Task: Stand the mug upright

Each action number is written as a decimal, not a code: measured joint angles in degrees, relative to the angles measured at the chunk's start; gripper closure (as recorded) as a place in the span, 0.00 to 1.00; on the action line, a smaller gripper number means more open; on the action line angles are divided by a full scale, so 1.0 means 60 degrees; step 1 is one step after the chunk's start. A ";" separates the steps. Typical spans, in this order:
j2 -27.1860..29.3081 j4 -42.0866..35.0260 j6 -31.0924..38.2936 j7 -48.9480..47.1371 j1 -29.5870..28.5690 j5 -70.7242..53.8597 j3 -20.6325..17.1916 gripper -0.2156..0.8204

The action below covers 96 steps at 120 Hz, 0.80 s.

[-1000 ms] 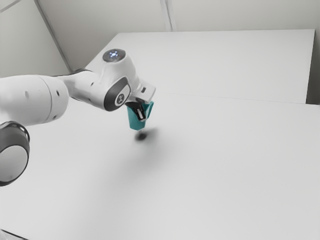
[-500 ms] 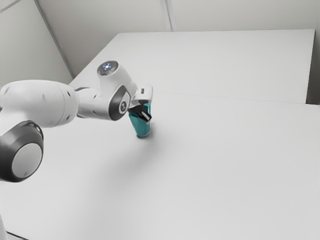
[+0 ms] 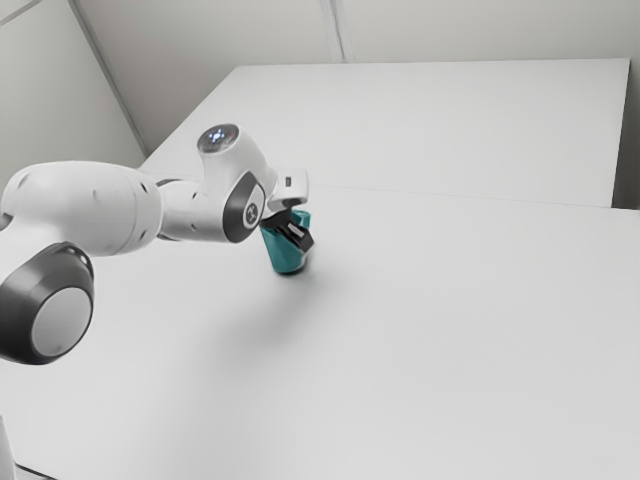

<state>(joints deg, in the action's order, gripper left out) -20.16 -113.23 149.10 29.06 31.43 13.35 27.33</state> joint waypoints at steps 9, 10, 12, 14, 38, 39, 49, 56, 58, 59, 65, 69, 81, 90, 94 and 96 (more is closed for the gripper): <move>0.0142 0.0101 -0.0095 0.0007 0.0006 0.0001 0.0000 0.42; 0.0167 0.0112 -0.0110 0.0008 0.0006 0.0001 0.0000 0.41; 0.0216 0.0129 -0.0138 0.0009 0.0007 0.0001 0.0000 0.39; 0.0269 0.0141 -0.0165 0.0010 0.0008 0.0001 0.0000 0.38; 0.1468 0.0168 -0.1121 0.0002 -0.0032 -0.0157 0.0004 0.28; 0.1528 0.0170 -0.1198 0.0000 -0.0039 -0.0173 0.0006 0.27; 0.2031 0.0319 -0.2087 -0.0067 -0.0196 -0.0523 0.0023 0.25; 0.2176 0.0744 -0.2865 -0.0180 -0.0307 -0.0870 0.0028 0.24; 0.2226 0.0881 -0.3102 -0.0213 -0.0331 -0.0963 0.0028 0.24; 0.2254 0.0946 -0.3220 -0.0230 -0.0342 -0.1012 0.0029 0.24; 0.2440 0.1259 -0.3910 -0.0346 -0.0385 -0.1309 0.0074 0.23; 0.2559 0.1423 -0.4349 -0.0423 -0.0485 -0.1474 0.0087 0.23; 0.2890 0.2067 -0.5516 -0.0649 -0.0785 -0.1893 0.0091 0.22; 0.2970 0.2723 -0.6414 -0.0854 -0.0902 -0.2220 0.0086 0.22; 0.3007 0.2843 -0.6728 -0.0939 -0.0919 -0.2317 0.0081 0.22; 0.3019 0.2890 -0.6866 -0.0979 -0.0921 -0.2355 0.0079 0.21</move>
<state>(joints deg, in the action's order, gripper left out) -2.04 -95.89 107.91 23.19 25.90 -0.78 27.80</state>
